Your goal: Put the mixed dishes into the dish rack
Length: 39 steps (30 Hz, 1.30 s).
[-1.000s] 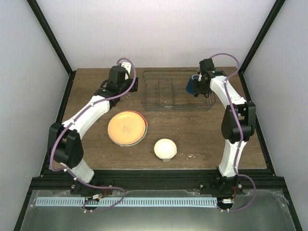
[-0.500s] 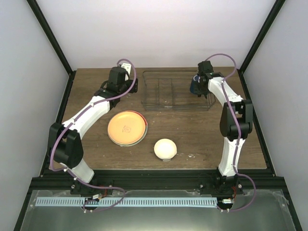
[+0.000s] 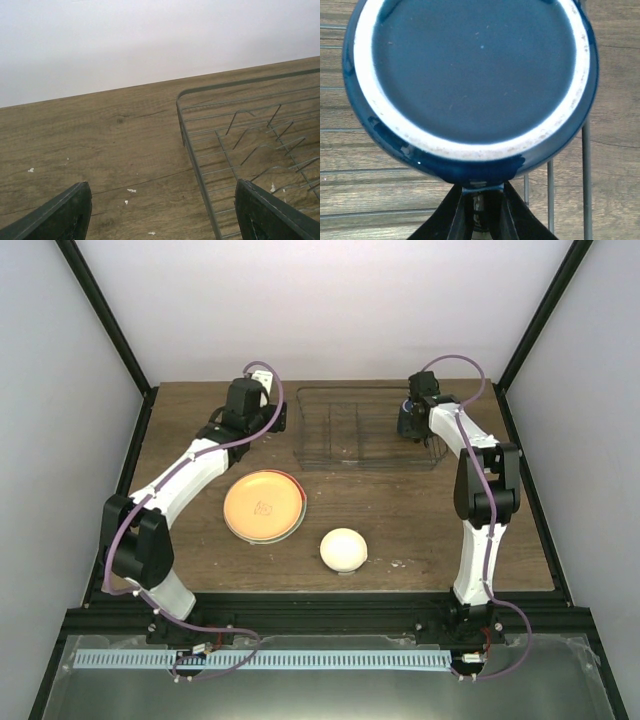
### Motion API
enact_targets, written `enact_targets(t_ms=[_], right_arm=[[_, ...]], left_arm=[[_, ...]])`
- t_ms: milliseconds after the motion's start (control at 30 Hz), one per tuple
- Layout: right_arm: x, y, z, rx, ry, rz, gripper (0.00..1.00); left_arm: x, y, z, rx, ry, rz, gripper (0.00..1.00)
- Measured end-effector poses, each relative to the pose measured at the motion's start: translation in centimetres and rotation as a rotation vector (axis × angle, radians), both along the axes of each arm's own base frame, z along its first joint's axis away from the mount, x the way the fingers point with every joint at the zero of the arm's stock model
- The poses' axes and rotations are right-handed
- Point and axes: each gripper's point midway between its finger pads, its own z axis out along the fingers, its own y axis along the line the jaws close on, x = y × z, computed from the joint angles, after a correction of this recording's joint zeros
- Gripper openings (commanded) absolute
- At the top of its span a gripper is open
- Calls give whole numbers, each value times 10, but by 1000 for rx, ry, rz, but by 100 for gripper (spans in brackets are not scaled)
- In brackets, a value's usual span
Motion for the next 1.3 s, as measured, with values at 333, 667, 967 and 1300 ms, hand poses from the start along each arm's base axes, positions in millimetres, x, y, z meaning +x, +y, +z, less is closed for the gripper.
enact_targets(t_ms=[333, 667, 967, 1300], right_arm=[[3, 0, -2, -3, -22, 7, 69], [-15, 8, 30, 30, -47, 16, 83], [-57, 16, 109, 101, -157, 17, 90], [-66, 3, 141, 111, -211, -85, 100]], left_arm=[[3, -6, -2, -8, 6, -25, 79], [-28, -44, -20, 6, 104, -149, 78], [-129, -119, -47, 118, 353, -423, 77], [-242, -110, -118, 276, 705, -550, 81]])
